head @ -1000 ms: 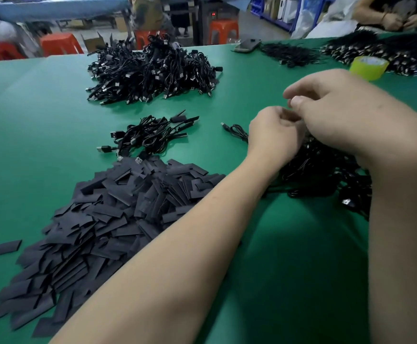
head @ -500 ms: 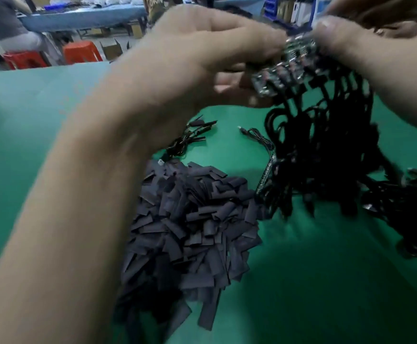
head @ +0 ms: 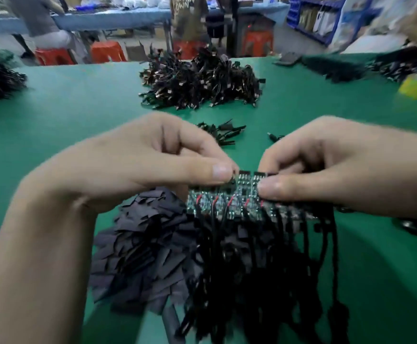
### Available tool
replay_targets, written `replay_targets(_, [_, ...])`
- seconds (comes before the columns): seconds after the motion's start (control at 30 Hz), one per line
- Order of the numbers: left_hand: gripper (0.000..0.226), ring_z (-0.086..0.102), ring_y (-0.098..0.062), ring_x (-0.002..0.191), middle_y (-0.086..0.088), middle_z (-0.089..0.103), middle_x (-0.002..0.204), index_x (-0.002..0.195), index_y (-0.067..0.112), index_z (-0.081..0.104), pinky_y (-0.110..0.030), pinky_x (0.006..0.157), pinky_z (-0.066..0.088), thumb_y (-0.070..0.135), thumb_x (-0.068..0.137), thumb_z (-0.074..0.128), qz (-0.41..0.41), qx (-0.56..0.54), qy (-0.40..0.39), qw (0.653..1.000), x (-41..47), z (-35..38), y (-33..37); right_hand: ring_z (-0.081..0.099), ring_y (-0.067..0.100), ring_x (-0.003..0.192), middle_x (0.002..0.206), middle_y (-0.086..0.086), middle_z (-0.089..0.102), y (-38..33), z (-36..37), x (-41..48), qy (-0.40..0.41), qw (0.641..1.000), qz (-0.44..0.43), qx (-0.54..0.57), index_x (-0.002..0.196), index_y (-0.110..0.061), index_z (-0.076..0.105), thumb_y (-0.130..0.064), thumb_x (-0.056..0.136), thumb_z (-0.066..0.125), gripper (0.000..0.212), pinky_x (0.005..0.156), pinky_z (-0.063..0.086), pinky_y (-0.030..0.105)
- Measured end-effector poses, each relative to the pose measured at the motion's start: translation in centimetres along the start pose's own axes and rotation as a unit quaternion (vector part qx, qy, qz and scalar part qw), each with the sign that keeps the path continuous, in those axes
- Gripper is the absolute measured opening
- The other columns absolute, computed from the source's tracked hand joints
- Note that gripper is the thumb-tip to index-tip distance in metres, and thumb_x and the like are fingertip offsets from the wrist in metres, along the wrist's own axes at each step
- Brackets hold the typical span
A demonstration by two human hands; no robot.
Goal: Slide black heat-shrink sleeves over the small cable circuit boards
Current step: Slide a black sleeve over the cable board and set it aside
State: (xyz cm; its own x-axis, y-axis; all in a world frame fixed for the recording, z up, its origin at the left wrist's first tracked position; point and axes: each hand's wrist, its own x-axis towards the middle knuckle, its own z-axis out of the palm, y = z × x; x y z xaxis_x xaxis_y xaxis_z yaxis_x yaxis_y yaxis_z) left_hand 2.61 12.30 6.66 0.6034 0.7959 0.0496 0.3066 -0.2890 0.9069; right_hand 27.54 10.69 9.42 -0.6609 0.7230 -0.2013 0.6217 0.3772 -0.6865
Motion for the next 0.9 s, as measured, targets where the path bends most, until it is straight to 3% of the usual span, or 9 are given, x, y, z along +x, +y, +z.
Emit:
replay_targets(0.07, [0.012,0.064,-0.007,0.062,0.001,0.069,0.066,0.086,0.016,0.081,-0.019,0.065,0.055,0.028,0.082,0.081,-0.040,-0.039,-0.042,0.998,-0.2,-0.5,-1.4,0.036,0.018,0.054,0.068,0.019,0.058,1.0,0.9,1.0,0.032,0.999,-0.011,-0.031,0.086,-0.010,0.064,-0.065,0.089,0.055,0.056,0.051,0.028,0.030])
replay_targets(0.13, [0.010,0.071,-0.011,0.066,-0.005,0.074,0.071,0.081,0.012,0.079,-0.020,0.069,0.058,0.022,0.081,0.079,-0.069,-0.045,-0.031,0.996,0.3,-0.6,-2.5,0.037,0.014,0.052,0.066,0.014,0.058,2.1,1.2,1.9,0.076,0.996,0.012,-0.051,0.085,-0.010,0.064,-0.062,0.086,0.055,0.053,0.052,0.030,0.030])
replay_targets(0.23, [0.012,0.073,-0.013,0.069,-0.014,0.076,0.076,0.076,0.008,0.077,-0.017,0.070,0.056,0.019,0.079,0.075,-0.086,-0.046,-0.009,0.995,0.6,-0.4,-3.2,0.047,0.002,0.050,0.063,-0.006,0.063,2.7,1.6,2.3,0.113,0.991,0.024,-0.067,0.085,-0.023,0.069,-0.061,0.081,0.056,0.040,0.051,0.036,0.020])
replay_targets(0.33, [0.008,0.070,-0.010,0.065,-0.012,0.076,0.075,0.073,0.015,0.078,-0.014,0.066,0.053,0.021,0.078,0.077,-0.088,-0.051,-0.001,0.995,1.1,0.1,-3.1,0.062,-0.001,0.068,0.079,-0.020,0.070,2.5,2.1,2.7,0.153,0.985,0.042,-0.063,0.086,-0.035,0.072,-0.061,0.078,0.058,0.031,0.058,0.043,0.014])
replay_targets(0.47, [0.007,0.070,-0.010,0.066,-0.010,0.076,0.074,0.073,0.017,0.078,-0.015,0.066,0.054,0.023,0.071,0.080,-0.084,-0.063,0.019,0.994,1.5,0.4,-3.6,0.062,0.002,0.069,0.079,-0.017,0.071,2.7,3.1,3.8,0.173,0.984,0.023,-0.046,0.084,-0.032,0.071,-0.055,0.082,0.064,0.024,0.066,0.046,0.028])
replay_targets(0.6, [0.008,0.068,-0.005,0.061,-0.005,0.075,0.070,0.073,0.016,0.078,-0.011,0.061,0.050,0.023,0.069,0.081,-0.072,-0.078,0.035,0.994,1.8,0.6,-4.1,0.065,0.018,0.073,0.077,-0.006,0.072,3.3,3.7,4.8,0.195,0.981,0.020,-0.006,0.081,-0.028,0.072,-0.045,0.087,0.072,0.018,0.072,0.051,0.041])
replay_targets(0.9, [0.003,0.066,-0.005,0.058,-0.006,0.073,0.067,0.073,0.014,0.077,-0.010,0.060,0.049,0.014,0.076,0.075,-0.062,-0.147,0.018,0.987,2.2,1.1,-5.1,0.060,0.005,0.063,0.074,-0.007,0.074,4.0,3.6,5.0,0.178,0.983,0.011,0.049,0.083,-0.029,0.074,-0.038,0.088,0.076,0.011,0.065,0.044,0.031])
